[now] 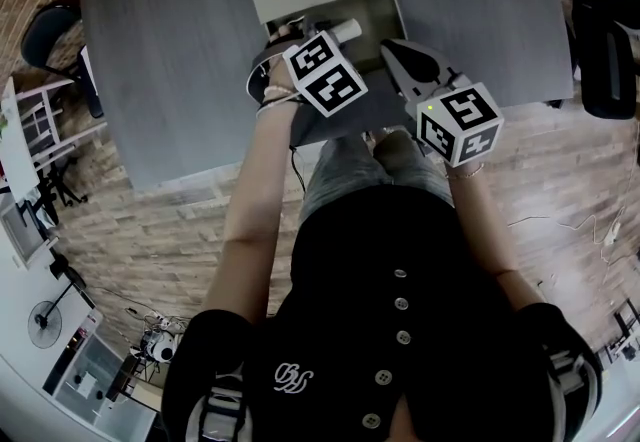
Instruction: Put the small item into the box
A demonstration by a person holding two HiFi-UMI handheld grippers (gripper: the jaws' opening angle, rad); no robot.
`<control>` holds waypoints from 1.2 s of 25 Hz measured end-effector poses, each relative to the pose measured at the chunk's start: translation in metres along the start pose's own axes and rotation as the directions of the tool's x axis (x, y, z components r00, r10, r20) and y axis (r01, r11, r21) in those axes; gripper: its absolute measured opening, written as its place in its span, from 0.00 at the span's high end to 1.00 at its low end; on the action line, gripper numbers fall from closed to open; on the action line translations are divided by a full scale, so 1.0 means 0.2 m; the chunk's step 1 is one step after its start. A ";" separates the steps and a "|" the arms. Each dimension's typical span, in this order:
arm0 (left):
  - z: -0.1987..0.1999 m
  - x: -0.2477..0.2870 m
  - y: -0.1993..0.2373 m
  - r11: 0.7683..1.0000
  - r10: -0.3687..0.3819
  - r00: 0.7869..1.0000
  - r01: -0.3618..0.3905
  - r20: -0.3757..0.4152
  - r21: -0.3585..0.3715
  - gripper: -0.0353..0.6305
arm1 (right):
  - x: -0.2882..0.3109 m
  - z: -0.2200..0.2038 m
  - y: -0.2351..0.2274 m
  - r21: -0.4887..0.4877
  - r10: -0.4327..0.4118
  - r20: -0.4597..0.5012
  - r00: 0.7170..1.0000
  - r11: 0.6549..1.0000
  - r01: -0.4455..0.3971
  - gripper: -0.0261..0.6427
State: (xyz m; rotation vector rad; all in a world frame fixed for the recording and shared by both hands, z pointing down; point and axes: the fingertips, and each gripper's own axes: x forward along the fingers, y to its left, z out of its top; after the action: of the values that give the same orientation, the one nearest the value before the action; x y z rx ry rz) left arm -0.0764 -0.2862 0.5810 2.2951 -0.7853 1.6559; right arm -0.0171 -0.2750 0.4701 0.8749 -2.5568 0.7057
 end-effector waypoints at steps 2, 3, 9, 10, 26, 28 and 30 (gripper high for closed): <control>0.01 -0.03 0.01 0.998 -0.005 0.999 0.007 0.035 -0.055 0.65 | 0.00 0.01 0.00 -0.002 0.004 0.005 1.000 1.000 -0.004 0.96; 0.02 -0.05 0.02 0.996 -0.002 0.998 0.007 0.058 -0.085 0.64 | 0.00 0.02 0.00 -0.006 0.006 0.008 1.000 1.000 -0.006 0.96; 0.17 -0.31 0.05 0.940 0.014 0.948 0.097 0.319 -0.329 0.65 | 0.00 0.11 0.03 -0.072 0.042 0.018 0.999 0.997 -0.040 0.96; 0.19 -0.36 0.05 0.922 0.023 0.927 0.124 0.373 -0.366 0.65 | 0.00 0.13 0.05 -0.085 0.049 0.019 0.999 0.995 -0.047 0.96; 0.10 -0.84 0.04 0.793 0.313 0.773 0.107 0.551 -0.600 0.92 | 0.02 0.32 0.30 -0.206 0.143 0.055 0.988 0.970 -0.129 0.96; 0.07 -0.85 0.05 0.768 0.356 0.766 0.086 0.534 -0.635 0.92 | 0.02 0.33 0.32 -0.215 0.155 0.055 0.986 0.966 -0.140 0.96; 0.06 -0.85 0.06 0.738 0.394 0.756 0.078 0.522 -0.670 0.92 | 0.02 0.34 0.34 -0.233 0.168 0.049 0.985 0.960 -0.153 0.96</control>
State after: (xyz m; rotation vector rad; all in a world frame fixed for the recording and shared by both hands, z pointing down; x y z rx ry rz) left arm -0.1122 -0.2500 0.4171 2.2254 -1.4731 0.3912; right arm -0.0750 -0.2671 0.3935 0.6319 -2.7247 0.4183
